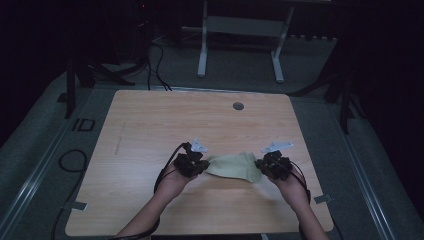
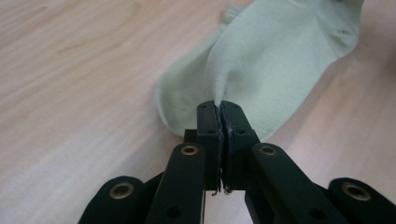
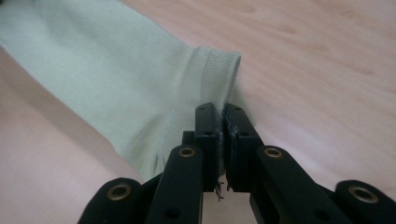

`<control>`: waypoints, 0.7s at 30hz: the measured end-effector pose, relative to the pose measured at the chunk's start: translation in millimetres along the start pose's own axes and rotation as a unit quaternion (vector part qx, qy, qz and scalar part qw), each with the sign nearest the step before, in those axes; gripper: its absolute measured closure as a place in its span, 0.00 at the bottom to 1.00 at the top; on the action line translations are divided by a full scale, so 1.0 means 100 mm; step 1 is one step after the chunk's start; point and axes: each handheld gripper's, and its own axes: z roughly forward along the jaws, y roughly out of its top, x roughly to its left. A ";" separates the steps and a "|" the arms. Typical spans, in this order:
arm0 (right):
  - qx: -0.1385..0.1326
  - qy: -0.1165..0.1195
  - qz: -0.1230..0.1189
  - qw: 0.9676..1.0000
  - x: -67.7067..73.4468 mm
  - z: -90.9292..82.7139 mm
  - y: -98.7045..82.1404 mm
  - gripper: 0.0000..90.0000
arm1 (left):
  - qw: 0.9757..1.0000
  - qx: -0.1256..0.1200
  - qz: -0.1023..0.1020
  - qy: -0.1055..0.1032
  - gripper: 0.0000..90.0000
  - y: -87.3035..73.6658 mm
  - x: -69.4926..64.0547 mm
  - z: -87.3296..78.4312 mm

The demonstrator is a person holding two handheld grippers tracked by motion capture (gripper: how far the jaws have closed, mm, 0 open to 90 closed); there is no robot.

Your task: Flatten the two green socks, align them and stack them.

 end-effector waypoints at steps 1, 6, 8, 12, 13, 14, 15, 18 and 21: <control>0.002 -0.001 0.001 1.000 -0.02 0.03 0.02 0.94 | 1.000 0.000 -0.004 -0.001 0.97 0.01 0.03 0.02; 0.020 -0.001 0.003 1.000 -0.10 0.23 0.13 0.94 | 1.000 0.003 -0.024 0.003 0.96 0.01 0.15 0.15; 0.032 0.003 0.004 0.999 -0.13 0.32 0.16 0.94 | 0.999 0.005 -0.035 -0.001 0.96 -0.01 0.18 0.21; 0.054 0.007 0.014 0.998 -0.21 0.50 0.16 0.94 | 0.999 0.018 -0.034 0.005 0.96 -0.04 0.23 0.35; 0.058 0.005 0.017 0.998 -0.21 0.52 0.15 0.94 | 0.999 0.023 -0.036 0.001 0.96 -0.05 0.24 0.37; 0.062 0.004 0.019 0.998 -0.22 0.55 0.15 0.94 | 0.999 0.028 -0.038 0.003 0.96 -0.05 0.24 0.40; 0.066 0.006 0.022 0.998 -0.22 0.58 0.14 0.93 | 0.999 0.033 -0.034 0.002 0.96 -0.06 0.23 0.42; 0.070 0.003 0.021 0.997 -0.23 0.64 0.11 0.91 | 0.999 0.038 -0.030 0.006 0.95 -0.07 0.22 0.46; 0.068 0.003 0.023 0.997 -0.23 0.64 0.11 0.87 | 0.998 0.051 -0.022 0.009 0.89 -0.08 0.20 0.51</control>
